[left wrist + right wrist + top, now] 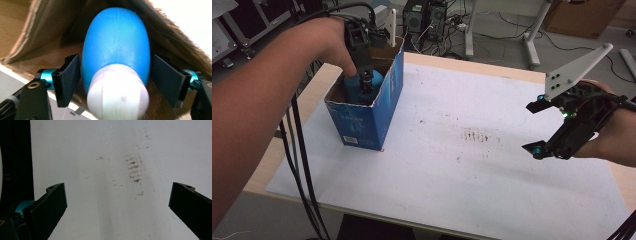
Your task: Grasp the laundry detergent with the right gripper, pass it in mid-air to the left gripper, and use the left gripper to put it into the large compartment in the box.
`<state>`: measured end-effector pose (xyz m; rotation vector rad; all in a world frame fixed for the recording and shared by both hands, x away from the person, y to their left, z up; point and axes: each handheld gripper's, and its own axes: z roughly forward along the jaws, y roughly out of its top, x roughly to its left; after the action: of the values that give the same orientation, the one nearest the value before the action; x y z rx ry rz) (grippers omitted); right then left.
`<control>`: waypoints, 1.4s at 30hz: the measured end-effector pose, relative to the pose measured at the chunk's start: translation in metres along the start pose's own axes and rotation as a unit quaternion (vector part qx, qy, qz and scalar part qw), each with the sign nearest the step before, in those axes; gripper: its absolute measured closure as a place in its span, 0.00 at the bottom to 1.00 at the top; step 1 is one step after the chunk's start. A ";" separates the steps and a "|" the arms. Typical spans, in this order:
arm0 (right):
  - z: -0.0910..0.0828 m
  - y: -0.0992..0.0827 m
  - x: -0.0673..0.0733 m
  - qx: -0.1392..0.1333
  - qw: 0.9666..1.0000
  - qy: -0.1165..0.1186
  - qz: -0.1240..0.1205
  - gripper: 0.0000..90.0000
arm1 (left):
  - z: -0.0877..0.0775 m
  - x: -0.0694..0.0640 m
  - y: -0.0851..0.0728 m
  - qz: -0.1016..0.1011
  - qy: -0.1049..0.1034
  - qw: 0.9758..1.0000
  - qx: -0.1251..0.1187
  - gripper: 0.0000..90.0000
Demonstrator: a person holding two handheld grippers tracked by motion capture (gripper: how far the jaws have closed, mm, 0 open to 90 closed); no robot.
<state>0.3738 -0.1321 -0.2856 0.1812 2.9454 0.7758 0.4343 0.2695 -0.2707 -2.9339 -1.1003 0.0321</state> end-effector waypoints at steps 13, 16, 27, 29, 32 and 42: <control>-0.007 0.003 -0.007 0.005 1.000 0.009 -0.001 0.01 | -0.034 -0.005 -0.006 0.001 0.009 1.000 -0.008 0.22; -0.008 0.005 -0.008 0.011 1.000 0.014 -0.003 0.01 | -0.042 -0.009 -0.006 0.010 0.008 1.000 -0.009 0.19; -0.012 0.008 -0.012 0.064 0.997 0.030 -0.026 0.01 | -0.069 -0.042 0.006 0.100 0.000 0.995 -0.025 0.14; -0.015 0.008 -0.012 0.076 0.996 0.031 -0.024 0.01 | -0.070 -0.049 0.010 0.117 0.002 0.993 -0.025 0.14; -0.018 0.006 -0.014 0.103 0.994 0.033 -0.025 0.01 | -0.070 -0.060 0.017 0.138 -0.002 0.990 -0.021 0.12; -0.024 0.003 -0.018 0.159 0.986 0.039 -0.031 0.01 | -0.065 -0.089 0.038 0.196 -0.008 0.981 -0.012 0.10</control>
<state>0.3889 -0.1431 -0.2626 0.0799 3.1144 0.3075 0.3940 0.1823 -0.2047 -3.1229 -0.5108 0.0444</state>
